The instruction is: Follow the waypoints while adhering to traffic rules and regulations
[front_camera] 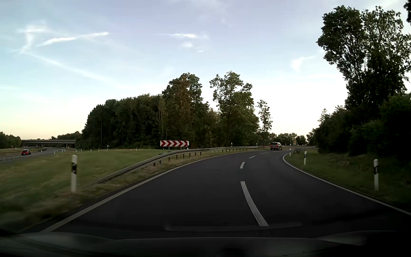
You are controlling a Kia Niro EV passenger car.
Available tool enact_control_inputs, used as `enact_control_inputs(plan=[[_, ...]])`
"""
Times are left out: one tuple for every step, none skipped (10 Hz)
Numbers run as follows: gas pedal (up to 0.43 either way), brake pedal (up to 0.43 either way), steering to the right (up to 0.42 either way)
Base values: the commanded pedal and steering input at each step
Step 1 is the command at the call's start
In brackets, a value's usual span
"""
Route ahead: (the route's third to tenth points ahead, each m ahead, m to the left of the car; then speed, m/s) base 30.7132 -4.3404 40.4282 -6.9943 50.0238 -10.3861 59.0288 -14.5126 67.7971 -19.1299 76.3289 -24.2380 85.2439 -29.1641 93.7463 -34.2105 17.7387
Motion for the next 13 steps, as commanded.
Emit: enact_control_inputs(plan=[[0.000,0.000,0.039],[0.000,0.000,0.039],[0.000,0.000,0.039],[0.000,0.000,0.041],[0.000,0.000,0.045],[0.000,0.000,0.047],[0.000,0.000,0.048],[0.000,0.000,0.049],[0.000,0.000,0.050],[0.000,0.000,0.053],[0.000,0.000,0.055],[0.000,0.000,0.054],[0.000,0.000,0.054]])
